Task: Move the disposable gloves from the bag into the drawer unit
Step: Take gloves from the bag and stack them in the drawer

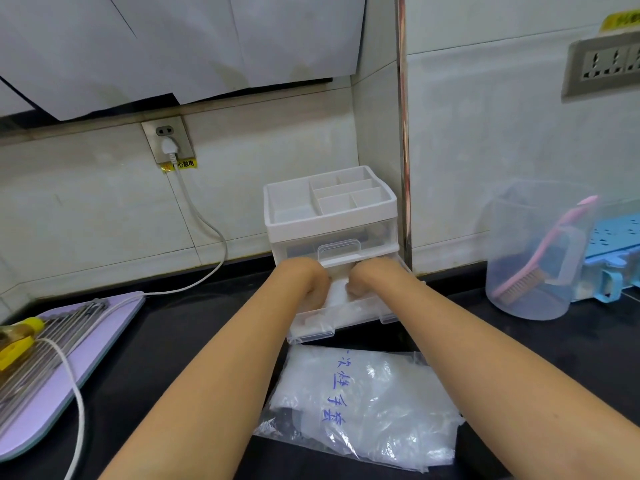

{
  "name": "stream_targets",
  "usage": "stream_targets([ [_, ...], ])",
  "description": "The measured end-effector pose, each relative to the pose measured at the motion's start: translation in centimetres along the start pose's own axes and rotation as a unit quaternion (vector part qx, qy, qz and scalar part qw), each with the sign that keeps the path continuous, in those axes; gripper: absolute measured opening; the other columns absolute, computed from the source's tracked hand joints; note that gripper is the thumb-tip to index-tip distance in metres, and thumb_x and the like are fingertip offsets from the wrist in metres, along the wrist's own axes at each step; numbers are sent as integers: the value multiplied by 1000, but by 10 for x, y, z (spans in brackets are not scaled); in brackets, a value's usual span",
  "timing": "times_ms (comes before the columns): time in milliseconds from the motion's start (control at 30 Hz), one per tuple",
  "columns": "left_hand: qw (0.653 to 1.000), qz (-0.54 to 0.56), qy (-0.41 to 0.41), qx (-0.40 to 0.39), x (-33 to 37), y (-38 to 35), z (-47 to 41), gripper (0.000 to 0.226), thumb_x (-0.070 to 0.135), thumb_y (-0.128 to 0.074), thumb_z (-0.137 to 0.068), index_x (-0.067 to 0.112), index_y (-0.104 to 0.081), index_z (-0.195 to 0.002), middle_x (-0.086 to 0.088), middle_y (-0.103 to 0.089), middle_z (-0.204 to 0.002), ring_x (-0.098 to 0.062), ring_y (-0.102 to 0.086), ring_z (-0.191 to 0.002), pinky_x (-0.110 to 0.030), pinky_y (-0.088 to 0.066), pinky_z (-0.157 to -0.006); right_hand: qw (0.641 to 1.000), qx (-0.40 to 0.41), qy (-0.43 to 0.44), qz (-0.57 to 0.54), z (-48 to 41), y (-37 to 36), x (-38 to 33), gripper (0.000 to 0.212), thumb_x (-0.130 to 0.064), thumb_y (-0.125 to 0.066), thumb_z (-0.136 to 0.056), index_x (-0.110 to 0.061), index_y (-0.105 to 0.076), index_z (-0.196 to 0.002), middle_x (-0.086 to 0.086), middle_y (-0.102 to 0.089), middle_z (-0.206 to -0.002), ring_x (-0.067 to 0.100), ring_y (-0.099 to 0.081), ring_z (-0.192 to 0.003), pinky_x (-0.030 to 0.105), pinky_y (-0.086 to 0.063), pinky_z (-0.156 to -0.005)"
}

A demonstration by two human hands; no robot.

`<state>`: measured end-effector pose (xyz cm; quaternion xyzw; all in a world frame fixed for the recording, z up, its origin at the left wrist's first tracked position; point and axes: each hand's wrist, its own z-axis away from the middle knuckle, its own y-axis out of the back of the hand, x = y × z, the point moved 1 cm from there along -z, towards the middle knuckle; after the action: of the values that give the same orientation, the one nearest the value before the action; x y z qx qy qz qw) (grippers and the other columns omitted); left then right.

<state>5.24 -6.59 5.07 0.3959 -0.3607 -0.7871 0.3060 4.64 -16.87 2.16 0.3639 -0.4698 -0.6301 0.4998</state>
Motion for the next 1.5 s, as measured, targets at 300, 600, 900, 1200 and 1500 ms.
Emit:
stream_targets([
  [300, 999, 25, -20, -1, -4, -3, 4, 64, 6, -46, -89, 22, -28, -148, -12, -49, -134, -26, -49, -94, -30, -42, -76, 995, 16, 97, -20, 34, 10, 23, 51, -33, -44, -99, -13, -37, -145, 5, -36, -151, 26, -37, -136, 38, -34, -108],
  [600, 992, 97, -2, 77, 0, -6, 16, 54, 3, -58, -84, 8, -48, -137, -9, -50, -138, -26, -54, -110, -33, -47, -94, 957, 150, 157, -193, 93, 22, 62, 27, -28, -51, -96, -10, -68, -109, 4, -68, -105, 20, -63, -95, 28, -48, -77],
  [900, 853, 392, -51, 340, 33, -27, 85, 31, 26, -59, -90, 1, -58, -72, -9, -51, -67, -19, -45, -60, -27, -35, -55, 912, 235, 108, -319, 135, -30, 96, 33, -33, -57, -93, -5, -67, -78, 11, -64, -73, 11, -52, -60, 19, -34, -54],
  [1200, 802, 466, -143, 344, 104, -114, 92, 20, 32, -60, -91, 21, -64, -108, 9, -62, -112, -5, -55, -103, -18, -40, -90, 866, 193, 26, -460, 144, -132, 111, 17, -37, -66, -87, -20, -68, -85, -5, -67, -87, 9, -61, -84, 19, -44, -65],
  [1500, 812, 463, -163, 318, 141, -159, 85, 50, 43, -54, -93, 23, -43, -137, 9, -43, -139, -5, -41, -124, -13, -29, -97, 852, 198, 133, -466, 163, -179, 110, 41, -37, -78, -74, -40, -61, -112, -23, -53, -112, -4, -51, -105, 15, -39, -90],
])
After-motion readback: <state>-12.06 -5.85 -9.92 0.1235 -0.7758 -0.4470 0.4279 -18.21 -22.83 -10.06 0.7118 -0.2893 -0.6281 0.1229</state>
